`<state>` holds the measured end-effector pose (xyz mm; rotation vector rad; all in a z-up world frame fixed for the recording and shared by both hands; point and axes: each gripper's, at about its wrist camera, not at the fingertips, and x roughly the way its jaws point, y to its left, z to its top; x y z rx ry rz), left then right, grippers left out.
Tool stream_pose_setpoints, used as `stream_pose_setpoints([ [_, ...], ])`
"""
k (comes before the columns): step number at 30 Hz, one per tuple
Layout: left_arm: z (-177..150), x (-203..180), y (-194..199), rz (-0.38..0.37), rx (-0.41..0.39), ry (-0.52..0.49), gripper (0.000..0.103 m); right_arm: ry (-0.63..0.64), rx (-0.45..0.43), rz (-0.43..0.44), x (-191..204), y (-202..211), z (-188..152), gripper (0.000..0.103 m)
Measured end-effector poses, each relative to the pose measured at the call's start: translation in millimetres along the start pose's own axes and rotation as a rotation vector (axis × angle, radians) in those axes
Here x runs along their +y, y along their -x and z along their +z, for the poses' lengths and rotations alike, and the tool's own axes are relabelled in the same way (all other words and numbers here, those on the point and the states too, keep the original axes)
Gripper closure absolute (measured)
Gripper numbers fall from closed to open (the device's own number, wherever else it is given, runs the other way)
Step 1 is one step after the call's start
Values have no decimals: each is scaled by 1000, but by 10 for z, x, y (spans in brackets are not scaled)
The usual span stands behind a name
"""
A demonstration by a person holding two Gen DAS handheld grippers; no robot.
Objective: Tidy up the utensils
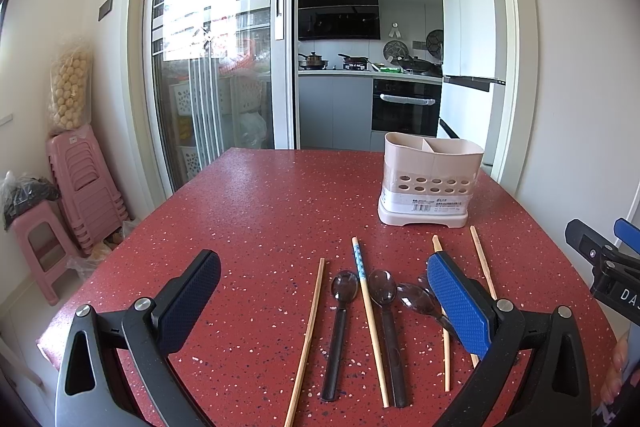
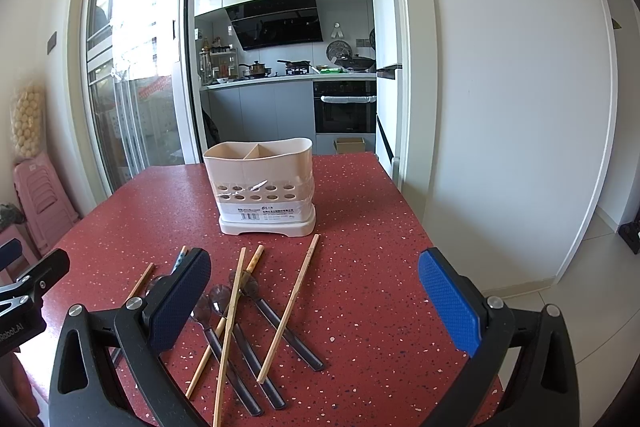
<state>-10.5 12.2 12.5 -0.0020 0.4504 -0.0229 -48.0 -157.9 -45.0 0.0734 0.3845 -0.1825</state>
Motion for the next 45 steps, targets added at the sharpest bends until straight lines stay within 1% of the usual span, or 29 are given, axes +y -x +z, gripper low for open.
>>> stream_pose_setpoints([
  [8, 38, 38, -10, 4, 6, 0, 0, 1, 5, 3, 7, 1, -18, 0],
  [28, 5, 52, -60, 3, 14, -4, 0, -4, 18, 6, -20, -52, -28, 0],
  [32, -33, 69, -131, 2, 31, -14, 0, -1, 32, 9, -24, -81, -39, 0],
  [35, -71, 145, -287, 20, 89, -20, 0, 5, 58, 20, -43, -167, -26, 0],
  [37, -115, 260, -461, 32, 153, -23, 0, 14, 106, 28, -64, -267, -7, 0],
  [40, -181, 393, -726, 39, 253, -45, 0, 48, 213, 35, -99, -510, 27, 0],
  [41, -203, 449, -861, 28, 305, -55, 0, 60, 253, 37, -107, -605, 43, 0],
  [44, -255, 519, -1146, -8, 412, -65, 0, 61, 387, 47, -144, -942, 81, 0],
  [45, -288, 543, -1223, -12, 436, -66, 0, 57, 435, 53, -159, -1055, 84, 0],
])
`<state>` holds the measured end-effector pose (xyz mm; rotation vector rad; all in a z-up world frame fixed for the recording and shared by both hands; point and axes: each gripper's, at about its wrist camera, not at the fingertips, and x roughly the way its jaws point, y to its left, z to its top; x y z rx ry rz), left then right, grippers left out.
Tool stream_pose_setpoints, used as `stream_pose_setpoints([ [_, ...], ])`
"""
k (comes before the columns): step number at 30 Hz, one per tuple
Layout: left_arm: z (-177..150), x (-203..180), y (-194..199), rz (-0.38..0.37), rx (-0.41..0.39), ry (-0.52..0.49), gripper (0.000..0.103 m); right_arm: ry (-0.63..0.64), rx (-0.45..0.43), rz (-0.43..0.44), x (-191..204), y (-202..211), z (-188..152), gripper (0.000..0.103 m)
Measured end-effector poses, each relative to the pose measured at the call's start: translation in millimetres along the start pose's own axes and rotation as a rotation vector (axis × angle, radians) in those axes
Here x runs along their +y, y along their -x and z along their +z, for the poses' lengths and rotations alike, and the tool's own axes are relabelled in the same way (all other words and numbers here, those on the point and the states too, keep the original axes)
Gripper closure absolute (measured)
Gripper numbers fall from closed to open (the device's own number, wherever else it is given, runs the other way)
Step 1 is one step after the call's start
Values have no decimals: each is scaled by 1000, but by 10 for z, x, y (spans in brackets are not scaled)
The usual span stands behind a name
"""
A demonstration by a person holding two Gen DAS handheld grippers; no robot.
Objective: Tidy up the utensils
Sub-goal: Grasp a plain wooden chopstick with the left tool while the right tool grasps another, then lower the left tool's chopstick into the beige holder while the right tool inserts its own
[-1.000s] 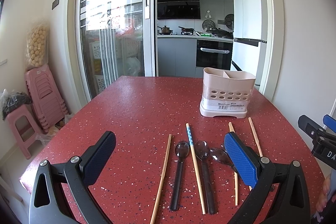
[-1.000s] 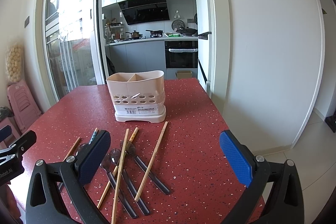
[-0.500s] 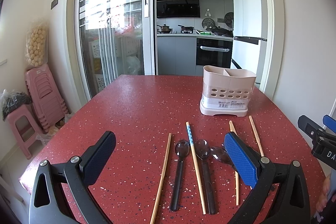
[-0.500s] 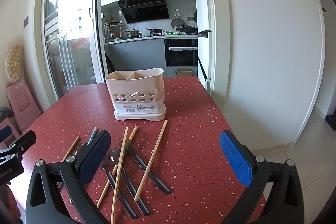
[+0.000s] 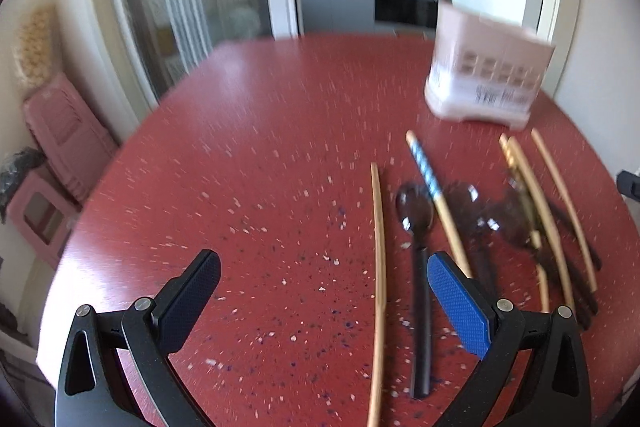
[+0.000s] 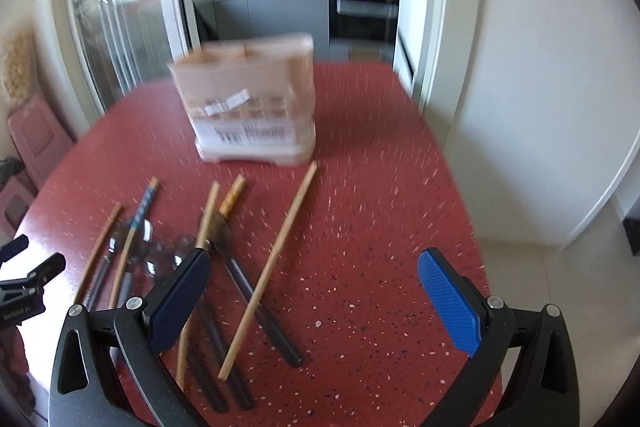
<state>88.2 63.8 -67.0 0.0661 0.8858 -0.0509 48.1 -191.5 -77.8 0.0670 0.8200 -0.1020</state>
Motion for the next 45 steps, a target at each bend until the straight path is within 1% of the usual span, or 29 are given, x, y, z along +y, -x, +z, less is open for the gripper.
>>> stream_pose_setpoints([
  [1, 11, 11, -82, -8, 31, -3, 0, -11, 60, 15, -22, -129, 65, 0],
  [2, 23, 15, -136, -21, 56, -7, 0, -23, 91, 22, -42, -203, 95, 1],
  [3, 32, 15, -198, -35, 81, -11, 0, -38, 142, 30, -62, -333, 156, 4],
  [4, 26, -13, -232, -38, 93, -16, 0, -51, 173, 37, -58, -426, 185, 7],
  [5, 37, -30, -278, -44, 112, -34, 0, -63, 203, 42, -61, -513, 220, 13],
  [7, 87, -98, -324, -39, 136, -62, 0, -90, 281, 61, -63, -725, 297, 19],
  [9, 107, -139, -394, -34, 168, -91, 0, -100, 332, 68, -39, -877, 341, 27],
  [10, 141, -137, -410, -34, 185, -97, 0, -100, 360, 68, -27, -948, 352, 28],
  [12, 179, -154, -461, -46, 209, -99, 0, -114, 422, 70, -3, -1097, 350, 38],
  [14, 224, -166, -488, -57, 230, -94, 0, -102, 423, 56, 36, -1104, 371, 42],
  [15, 231, -168, -492, -63, 238, -94, 0, -88, 441, 63, 75, -1120, 373, 45],
  [16, 236, -170, -487, -68, 247, -99, 0, -78, 456, 58, 114, -1140, 377, 45],
  [18, 267, -190, -506, -84, 257, -121, 1, -28, 471, 18, 208, -1150, 355, 48],
  [20, 292, -205, -525, -112, 271, -138, 8, 31, 483, -18, 306, -1156, 329, 51],
  [22, 329, -228, -531, -133, 287, -149, 16, 37, 491, -18, 383, -1158, 296, 61],
  [23, 340, -260, -523, -143, 295, -164, 21, 36, 497, -13, 403, -1152, 284, 70],
  [24, 351, -296, -525, -151, 298, -175, 30, 36, 503, -12, 419, -1146, 273, 84],
  [25, 357, -340, -511, -167, 303, -193, 35, 36, 511, -9, 429, -1126, 275, 89],
  [26, 361, -388, -498, -176, 304, -213, 46, 36, 518, -6, 460, -1107, 323, 92],
  [27, 355, -420, -478, -178, 303, -230, 62, 40, 519, 0, 475, -1095, 306, 96],
  [28, 336, -439, -460, -182, 304, -244, 66, 40, 518, 5, 480, -1082, 295, 96],
  [29, 334, -470, -451, -176, 301, -256, 67, 33, 516, 18, 465, -1060, 318, 97],
  [32, 285, -501, -392, -166, 271, -247, 68, -5, 510, 66, 350, -946, 362, 97],
  [34, 269, -435, -312, -172, 249, -216, 68, 0, 478, 97, 252, -852, 382, 97],
  [38, 371, -304, -43, -193, 160, -136, 68, 18, 403, 184, 171, -522, 424, 97],
  [40, 472, -272, 117, -198, 105, -107, 68, 13, 370, 234, 122, -364, 466, 97],
  [41, 570, -259, 232, -204, 62, -86, 68, 10, 347, 262, 101, -267, 521, 97],
  [43, 753, -260, 411, -222, -9, -53, 68, -1, 279, 317, 77, -35, 674, 97],
  [45, 992, -253, 554, -242, -79, -32, 68, -9, 206, 343, 34, 146, 837, 97],
])
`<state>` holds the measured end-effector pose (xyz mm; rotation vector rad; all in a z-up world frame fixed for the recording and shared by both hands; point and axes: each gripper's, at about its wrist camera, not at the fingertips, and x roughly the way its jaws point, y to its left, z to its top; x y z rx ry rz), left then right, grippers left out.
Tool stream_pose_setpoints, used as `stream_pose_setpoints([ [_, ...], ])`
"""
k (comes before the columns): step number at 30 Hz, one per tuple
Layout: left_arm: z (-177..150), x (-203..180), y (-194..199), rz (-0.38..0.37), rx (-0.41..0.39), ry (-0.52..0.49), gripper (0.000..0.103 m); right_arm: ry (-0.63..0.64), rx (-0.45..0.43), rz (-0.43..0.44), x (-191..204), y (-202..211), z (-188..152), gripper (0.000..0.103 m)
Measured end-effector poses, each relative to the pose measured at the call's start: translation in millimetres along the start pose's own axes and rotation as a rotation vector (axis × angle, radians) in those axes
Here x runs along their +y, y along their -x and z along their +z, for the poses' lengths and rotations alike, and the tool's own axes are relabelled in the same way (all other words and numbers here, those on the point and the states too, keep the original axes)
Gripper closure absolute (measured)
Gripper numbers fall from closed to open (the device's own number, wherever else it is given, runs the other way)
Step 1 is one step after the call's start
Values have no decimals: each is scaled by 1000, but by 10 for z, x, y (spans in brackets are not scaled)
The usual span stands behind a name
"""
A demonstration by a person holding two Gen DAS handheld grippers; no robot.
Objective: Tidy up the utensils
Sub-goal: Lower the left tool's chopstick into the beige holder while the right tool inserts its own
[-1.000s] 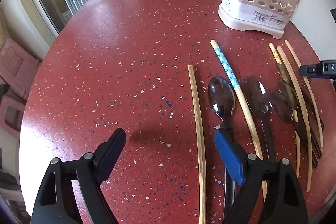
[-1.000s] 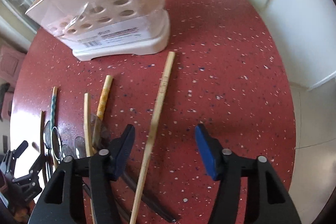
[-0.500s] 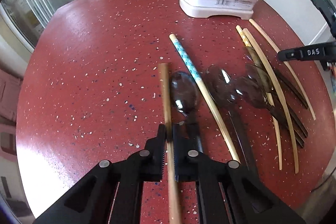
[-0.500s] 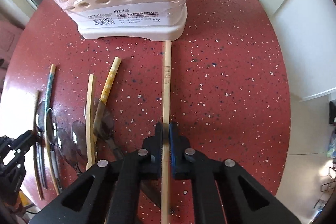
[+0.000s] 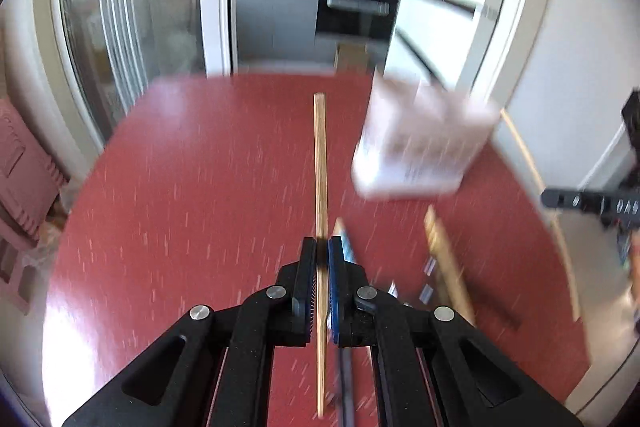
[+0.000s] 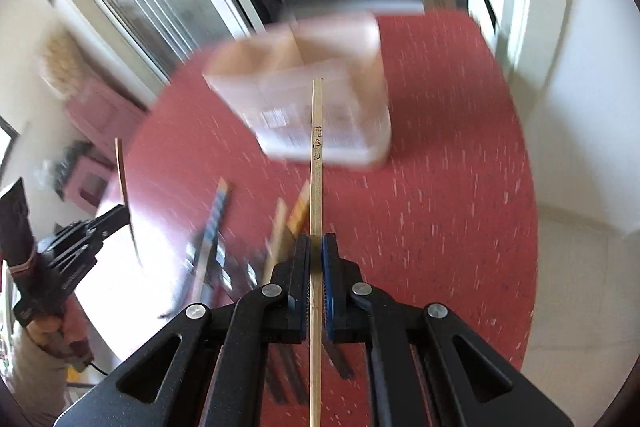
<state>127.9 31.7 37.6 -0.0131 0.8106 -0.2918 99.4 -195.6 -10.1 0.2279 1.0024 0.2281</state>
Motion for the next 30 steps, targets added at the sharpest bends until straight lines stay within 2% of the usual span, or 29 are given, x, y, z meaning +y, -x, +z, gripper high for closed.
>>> stream_pose_setpoints([
  [6, 764, -245, 131, -53, -183, 23, 68, 1, -233, 30, 164, 426, 493, 97],
  [11, 1342, -351, 66, -70, -271, 16, 68, -17, -373, 42, 202, 423, 961, 97],
  [15, 1641, -393, 34, -83, -318, 20, 68, -7, -459, 37, 208, 365, 1228, 97],
  [19, 1826, -432, -15, -92, -340, 25, 68, 19, -521, 26, 195, 225, 1445, 97],
  [24, 1929, -436, -245, -88, -344, 45, 68, 92, -583, -5, 247, 3, 1518, 97],
  [27, 1863, -486, -448, -87, -327, 43, 68, 128, -607, -22, 255, -176, 1478, 97],
  [30, 1716, -546, -692, -52, -289, 13, 68, 148, -612, -26, 252, -345, 1416, 97],
])
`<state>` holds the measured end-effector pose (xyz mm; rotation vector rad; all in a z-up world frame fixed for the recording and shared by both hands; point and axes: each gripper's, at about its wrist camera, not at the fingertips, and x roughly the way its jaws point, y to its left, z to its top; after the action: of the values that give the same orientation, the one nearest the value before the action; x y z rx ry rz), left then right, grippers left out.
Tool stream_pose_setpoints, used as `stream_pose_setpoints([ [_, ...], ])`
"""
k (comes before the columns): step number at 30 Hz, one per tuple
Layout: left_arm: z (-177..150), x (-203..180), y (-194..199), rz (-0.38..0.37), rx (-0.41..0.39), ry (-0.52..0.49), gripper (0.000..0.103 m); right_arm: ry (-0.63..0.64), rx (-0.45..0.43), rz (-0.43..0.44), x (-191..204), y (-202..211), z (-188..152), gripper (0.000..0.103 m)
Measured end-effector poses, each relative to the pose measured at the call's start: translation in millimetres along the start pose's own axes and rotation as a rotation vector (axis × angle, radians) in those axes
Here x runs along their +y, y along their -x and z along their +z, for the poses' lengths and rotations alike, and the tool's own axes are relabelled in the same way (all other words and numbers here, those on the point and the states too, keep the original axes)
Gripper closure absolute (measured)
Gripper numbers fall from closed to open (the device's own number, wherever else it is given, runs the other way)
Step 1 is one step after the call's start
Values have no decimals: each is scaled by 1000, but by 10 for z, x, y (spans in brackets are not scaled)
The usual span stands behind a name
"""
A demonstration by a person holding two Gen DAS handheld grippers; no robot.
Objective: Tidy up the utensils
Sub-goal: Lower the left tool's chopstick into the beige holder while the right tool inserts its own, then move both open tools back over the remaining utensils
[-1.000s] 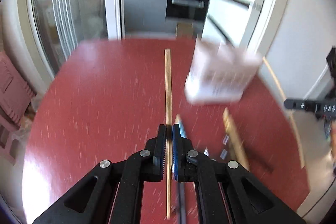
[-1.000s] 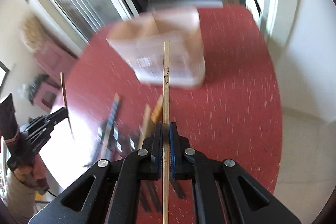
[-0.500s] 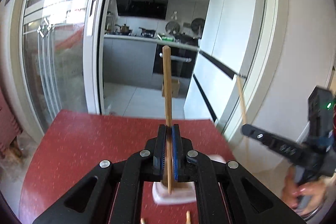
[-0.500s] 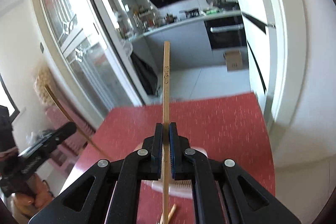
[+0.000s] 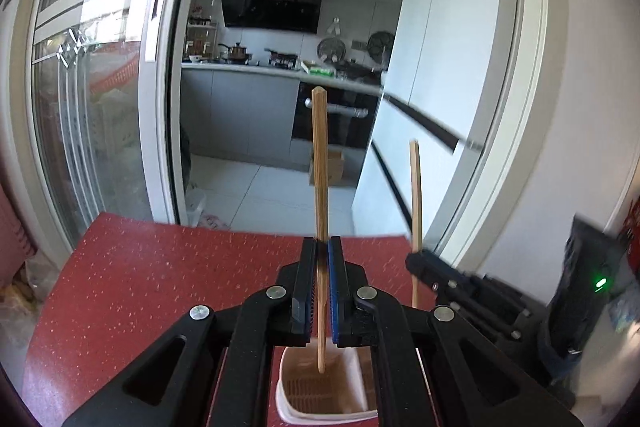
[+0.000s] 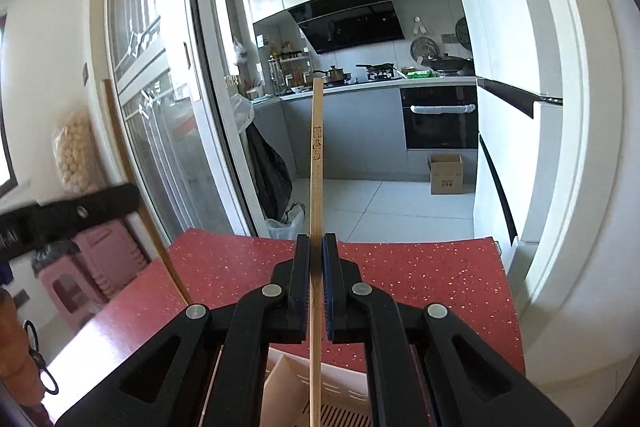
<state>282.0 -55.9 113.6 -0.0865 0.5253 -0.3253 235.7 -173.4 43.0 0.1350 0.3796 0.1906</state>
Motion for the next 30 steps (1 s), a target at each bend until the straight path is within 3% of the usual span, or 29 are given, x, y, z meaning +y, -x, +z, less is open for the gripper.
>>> stream_pose_setpoints([
  [8, -430, 54, -358, 47, 103, -5, 68, 137, 10, -8, 139, -121, -395, 97],
  [15, -619, 47, -372, 99, 116, -33, 67, 250, 38, -2, 260, -138, -602, 97],
  [22, -719, 68, -213, 153, 125, -42, 67, 241, 121, 19, 264, -221, -590, 95],
  [23, -748, 80, -163, 161, 124, -36, 67, 242, 127, 15, 269, -224, -608, 90],
  [26, -810, 145, -38, 163, 130, -13, 67, 229, 150, 10, 252, -202, -607, 55],
  [30, -926, 218, 138, 172, 142, 21, 67, 196, 145, -2, 234, -28, -553, 55],
])
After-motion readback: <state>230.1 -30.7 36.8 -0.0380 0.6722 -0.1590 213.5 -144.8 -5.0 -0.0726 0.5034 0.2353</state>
